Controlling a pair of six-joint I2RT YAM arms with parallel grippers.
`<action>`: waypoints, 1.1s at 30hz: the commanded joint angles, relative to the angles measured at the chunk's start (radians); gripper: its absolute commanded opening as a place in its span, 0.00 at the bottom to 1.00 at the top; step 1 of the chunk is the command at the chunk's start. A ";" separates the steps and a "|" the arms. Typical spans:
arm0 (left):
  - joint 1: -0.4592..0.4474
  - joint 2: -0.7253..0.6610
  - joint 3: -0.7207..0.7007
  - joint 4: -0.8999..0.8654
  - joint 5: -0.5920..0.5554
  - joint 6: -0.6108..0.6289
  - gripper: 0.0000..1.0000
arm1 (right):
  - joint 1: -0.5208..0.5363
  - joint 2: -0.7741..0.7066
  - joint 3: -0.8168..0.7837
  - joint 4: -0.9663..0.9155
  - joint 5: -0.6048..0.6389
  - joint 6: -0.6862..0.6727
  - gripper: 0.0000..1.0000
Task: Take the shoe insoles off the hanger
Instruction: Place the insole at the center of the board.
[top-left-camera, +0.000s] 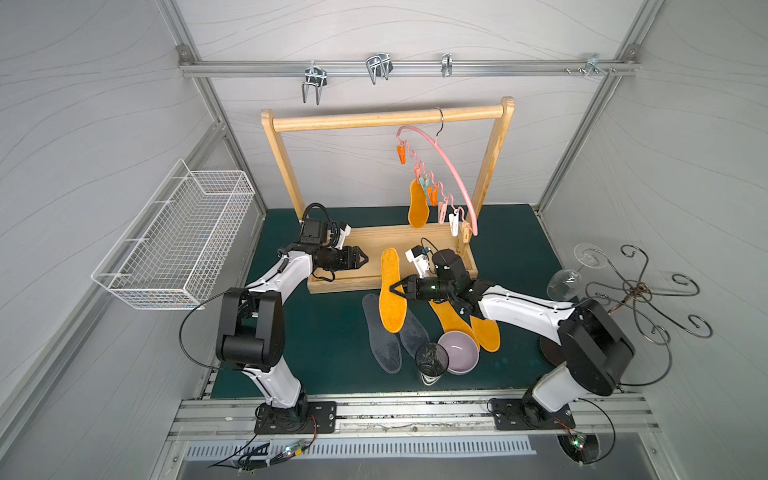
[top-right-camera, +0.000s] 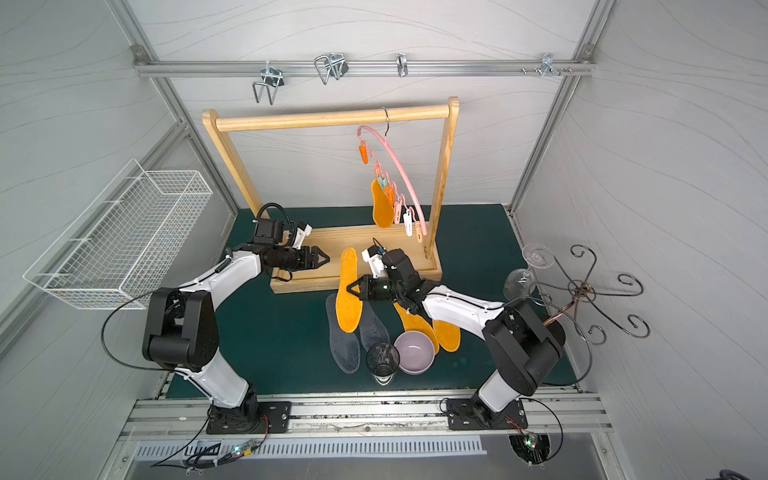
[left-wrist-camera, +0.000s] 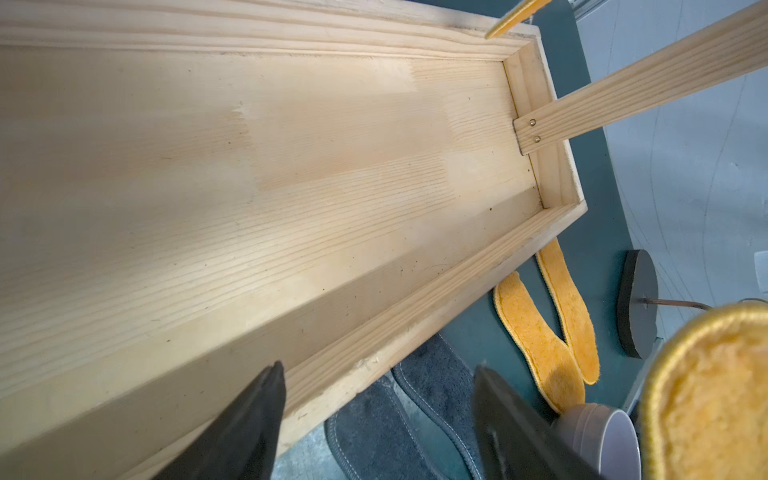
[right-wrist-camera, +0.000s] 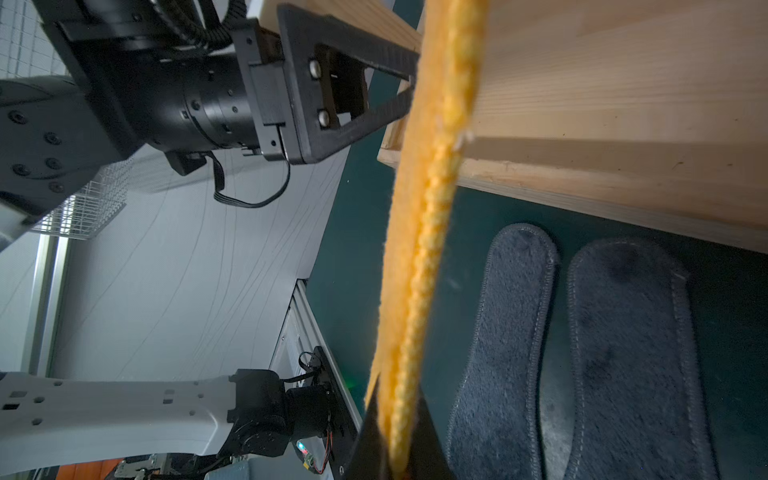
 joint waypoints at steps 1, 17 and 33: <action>0.006 -0.030 0.026 0.011 -0.011 -0.011 0.76 | 0.041 0.028 0.063 -0.088 0.022 -0.054 0.04; 0.027 -0.025 0.024 0.014 0.021 -0.054 0.76 | 0.223 0.212 0.272 -0.314 0.093 -0.148 0.05; 0.051 -0.031 0.012 0.027 0.002 -0.084 0.76 | 0.305 0.355 0.409 -0.448 0.180 -0.091 0.07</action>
